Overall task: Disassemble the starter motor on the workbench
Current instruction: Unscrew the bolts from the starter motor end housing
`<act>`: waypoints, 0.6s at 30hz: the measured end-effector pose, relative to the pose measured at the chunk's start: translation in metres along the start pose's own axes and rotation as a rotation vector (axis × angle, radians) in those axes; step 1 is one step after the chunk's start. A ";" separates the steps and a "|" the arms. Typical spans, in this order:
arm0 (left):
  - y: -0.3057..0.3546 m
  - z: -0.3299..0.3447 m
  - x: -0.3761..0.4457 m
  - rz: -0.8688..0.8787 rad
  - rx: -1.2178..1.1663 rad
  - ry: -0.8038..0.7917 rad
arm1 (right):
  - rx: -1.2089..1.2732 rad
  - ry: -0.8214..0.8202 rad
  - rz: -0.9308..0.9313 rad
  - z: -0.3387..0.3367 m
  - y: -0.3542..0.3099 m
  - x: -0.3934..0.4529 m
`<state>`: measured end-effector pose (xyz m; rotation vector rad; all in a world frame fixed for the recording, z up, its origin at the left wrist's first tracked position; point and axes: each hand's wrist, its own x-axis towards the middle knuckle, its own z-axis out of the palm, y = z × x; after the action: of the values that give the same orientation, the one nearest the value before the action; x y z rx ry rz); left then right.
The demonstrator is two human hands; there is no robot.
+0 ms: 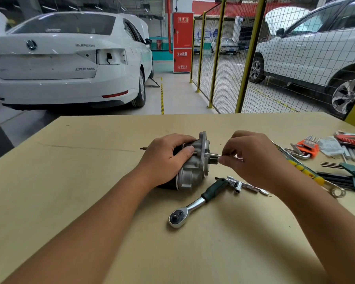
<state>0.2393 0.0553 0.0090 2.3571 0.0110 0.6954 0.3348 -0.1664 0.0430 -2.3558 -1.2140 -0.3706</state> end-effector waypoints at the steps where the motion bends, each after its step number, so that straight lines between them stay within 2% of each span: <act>1: 0.000 0.000 0.000 0.001 0.000 0.001 | -0.001 0.002 -0.003 0.000 0.000 0.000; 11: 0.000 0.000 0.001 0.000 -0.004 -0.002 | 0.112 -0.002 0.004 0.003 0.001 -0.001; 18: -0.001 0.000 0.001 0.002 0.003 -0.003 | 0.038 -0.046 0.013 0.004 0.004 0.003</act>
<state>0.2402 0.0561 0.0089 2.3614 0.0088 0.6937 0.3395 -0.1640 0.0394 -2.3507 -1.2157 -0.2875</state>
